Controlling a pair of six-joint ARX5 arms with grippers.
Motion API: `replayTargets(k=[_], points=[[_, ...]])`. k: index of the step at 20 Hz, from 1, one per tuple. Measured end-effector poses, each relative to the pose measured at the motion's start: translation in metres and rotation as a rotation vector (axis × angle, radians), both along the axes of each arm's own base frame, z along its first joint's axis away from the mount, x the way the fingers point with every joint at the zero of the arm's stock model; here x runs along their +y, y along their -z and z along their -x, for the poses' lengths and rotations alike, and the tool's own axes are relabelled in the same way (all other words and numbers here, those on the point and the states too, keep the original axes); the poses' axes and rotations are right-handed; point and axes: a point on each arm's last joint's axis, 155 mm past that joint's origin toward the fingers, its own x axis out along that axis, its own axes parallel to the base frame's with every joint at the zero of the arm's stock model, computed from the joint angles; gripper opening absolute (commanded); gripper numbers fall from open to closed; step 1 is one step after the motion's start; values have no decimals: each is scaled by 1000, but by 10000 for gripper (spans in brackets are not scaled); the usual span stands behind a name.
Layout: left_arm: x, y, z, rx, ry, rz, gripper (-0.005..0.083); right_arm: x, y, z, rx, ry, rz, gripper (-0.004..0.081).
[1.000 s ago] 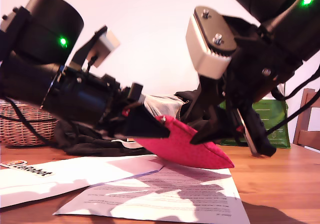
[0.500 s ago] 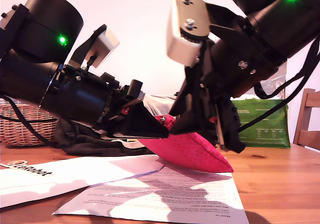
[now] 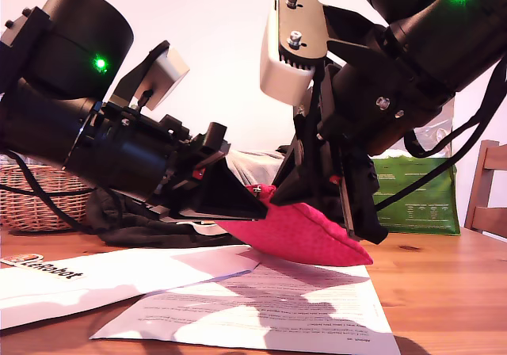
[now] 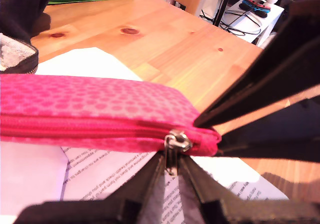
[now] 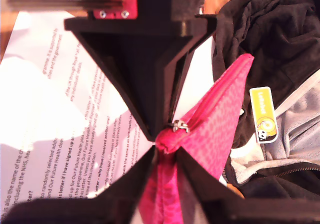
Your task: Open the zipper in the zip bag in front of you
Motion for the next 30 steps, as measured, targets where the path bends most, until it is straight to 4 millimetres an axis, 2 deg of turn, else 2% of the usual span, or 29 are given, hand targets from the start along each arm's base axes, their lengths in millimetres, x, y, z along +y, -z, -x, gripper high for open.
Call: replayTargets(k=[7,18,25,30], points=[[2,0,-3,1,-12,1,-22,-3,-1,-3,0,38,-6,-13],[19,-5,-24,-21,-74,4,-22,-3,-6,-6,18,75,-34,-13],[41,-28,-31,-96,-129,-59,-22,5,-24,-11,-5,70,-73,-13],[60,-28,-40,-176,-193,-176,-22,6,-24,-10,7,68,-77,-13]])
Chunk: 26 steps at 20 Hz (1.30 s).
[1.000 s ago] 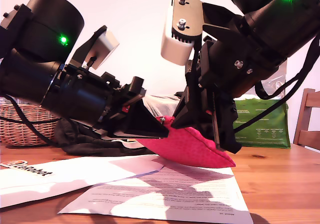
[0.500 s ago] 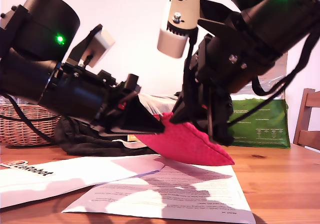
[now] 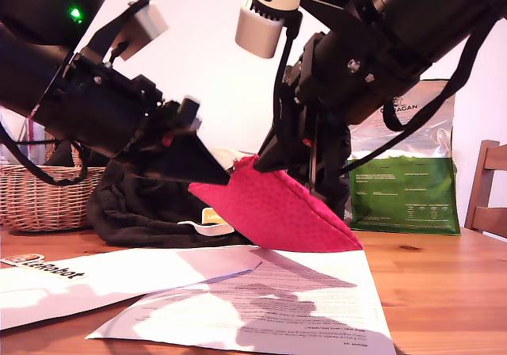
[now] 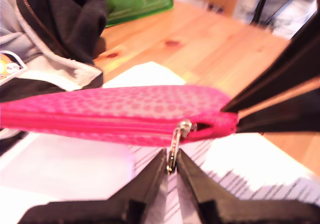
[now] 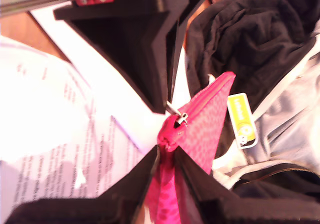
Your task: Open the zipper in the zip bag in front of you
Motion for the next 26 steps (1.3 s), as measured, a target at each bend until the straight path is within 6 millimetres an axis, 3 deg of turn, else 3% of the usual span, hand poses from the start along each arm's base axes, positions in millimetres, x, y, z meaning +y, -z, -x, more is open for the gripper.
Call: replayTargets(k=[2,5,6,9,12,16,19,22,26], points=[[7,1,-7,-52,-24,-62,-22,-1,2,0,14,10,-5,-13],[60,-3,-45,-125,-231,-160,-22,-23,39,16,101,27,96,-13],[68,-5,-50,-134,-262,-161,-22,-26,44,19,116,31,108,-13],[48,-6,-40,-152,-170,-165,-22,-24,41,17,111,35,89,-13],[15,2,-9,-33,8,-60,-6,-23,41,17,111,34,86,-13],[-10,0,23,161,126,116,168,-23,41,17,113,34,84,-13],[-17,-8,27,336,66,257,167,-23,41,18,113,34,84,-13],[-30,-24,25,400,46,329,166,-22,41,18,117,28,81,-13],[-40,-28,22,438,-29,271,166,-21,41,19,119,23,79,-13]])
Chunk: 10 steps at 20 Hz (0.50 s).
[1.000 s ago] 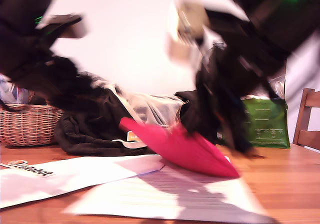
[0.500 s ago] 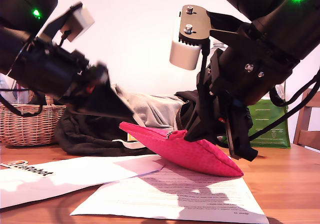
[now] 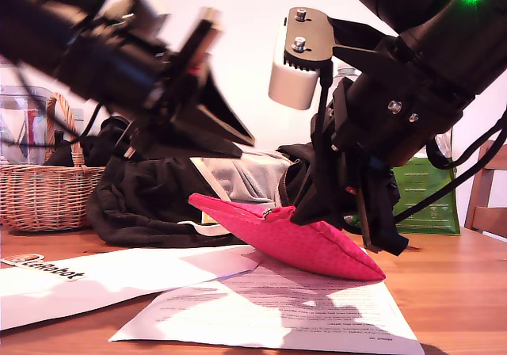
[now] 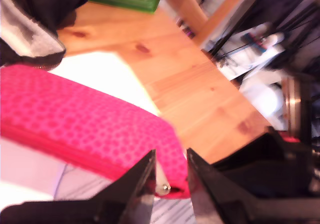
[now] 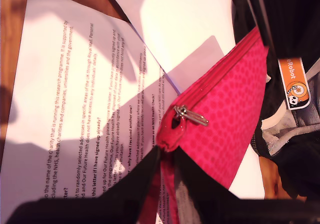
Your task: Open the zipper in the zip bag in front of you
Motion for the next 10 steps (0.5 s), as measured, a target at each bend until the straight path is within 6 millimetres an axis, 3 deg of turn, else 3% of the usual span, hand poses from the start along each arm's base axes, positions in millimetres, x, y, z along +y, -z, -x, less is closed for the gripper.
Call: replayTargets(k=[4,6,7,8,10], points=[[-11,-19,-3,-220,130,-131,166,0,0,0,0,-1,-1,-13],[-8,-17,-5,-425,262,-287,166,0,0,0,0,-2,-1,-13],[-8,-15,-3,-410,273,-290,166,0,0,0,1,-2,-1,-13],[-11,-13,1,-600,425,-392,166,0,0,0,0,-2,-1,-13],[-15,-5,5,-709,541,-439,167,0,0,0,0,-2,-2,-13]])
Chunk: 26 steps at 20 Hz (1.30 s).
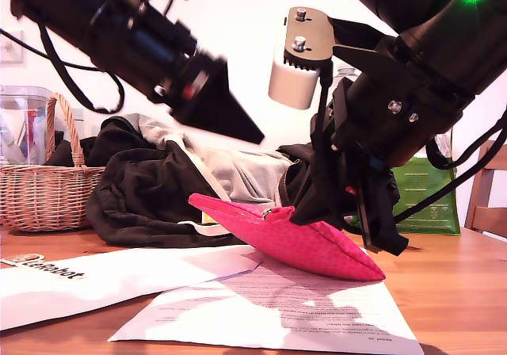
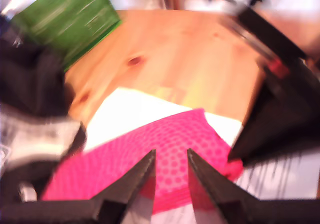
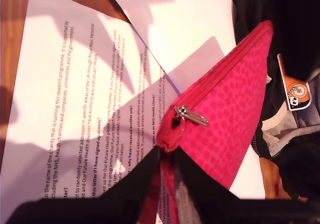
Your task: Open the zipper in the zip bag in front of you
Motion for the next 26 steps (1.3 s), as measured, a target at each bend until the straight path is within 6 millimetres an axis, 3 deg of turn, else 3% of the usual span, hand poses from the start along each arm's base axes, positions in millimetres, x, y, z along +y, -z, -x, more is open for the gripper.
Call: replayTargets(k=[4,8,13,17,18,20,23,26], points=[[-5,6,-3,-364,258,-160,169,0,0,0,2,-3,-1,-13],[-5,5,-4,-372,252,-164,168,2,-2,0,-4,-5,-11,-13],[3,14,-7,62,-70,-31,166,3,-2,-1,-6,-6,-13,-13],[-3,-9,-17,462,-356,210,166,2,-2,-1,-6,-5,-13,-13],[-5,-13,-19,484,-372,231,166,3,-3,-1,-7,-5,-14,-13],[-6,-3,-21,573,-429,242,167,4,-5,-2,-13,-6,-21,-13],[-6,35,-16,703,-503,198,169,4,-5,-2,-13,-7,-23,-13],[-4,39,-17,732,-540,193,169,4,-5,-2,-13,-7,-23,-13]])
